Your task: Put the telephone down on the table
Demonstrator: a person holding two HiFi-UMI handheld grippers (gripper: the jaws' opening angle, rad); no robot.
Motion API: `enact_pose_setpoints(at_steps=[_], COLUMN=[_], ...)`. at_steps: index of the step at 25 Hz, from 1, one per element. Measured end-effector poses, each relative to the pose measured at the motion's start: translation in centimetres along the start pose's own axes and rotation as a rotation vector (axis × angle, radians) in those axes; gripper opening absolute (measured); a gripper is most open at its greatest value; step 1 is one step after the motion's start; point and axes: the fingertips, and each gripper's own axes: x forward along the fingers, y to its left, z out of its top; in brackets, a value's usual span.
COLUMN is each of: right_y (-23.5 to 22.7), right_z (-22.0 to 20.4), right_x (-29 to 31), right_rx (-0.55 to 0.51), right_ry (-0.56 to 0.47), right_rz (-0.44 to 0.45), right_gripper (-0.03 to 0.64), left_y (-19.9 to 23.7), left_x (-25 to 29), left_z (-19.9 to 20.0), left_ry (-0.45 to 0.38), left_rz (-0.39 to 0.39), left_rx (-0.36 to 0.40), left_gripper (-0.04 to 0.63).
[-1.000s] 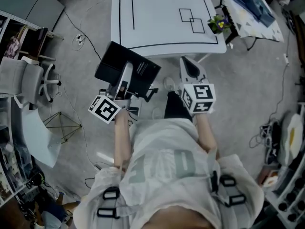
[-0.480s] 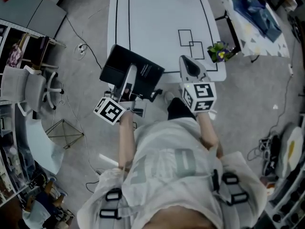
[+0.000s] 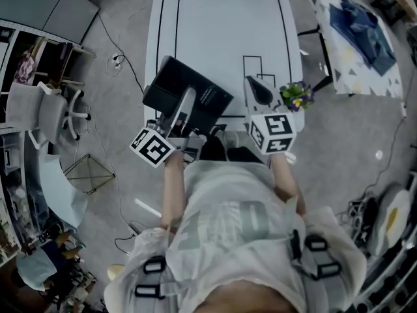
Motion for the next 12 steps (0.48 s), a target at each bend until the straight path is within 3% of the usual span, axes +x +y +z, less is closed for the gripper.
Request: enact_pose_setpoints(at_steps=[12], right_y=[-1.3], right_z=[0.1], right_x=[1.8], right_rx=[0.02], right_ry=[0.002], right_rz=[-0.042], right_gripper=[0.008], left_y=[2.2], left_x=[2.2], left_z=[1.3], left_ry=[0.025], left_rz=[-0.024], left_rx=[-0.007], left_gripper=[0.156])
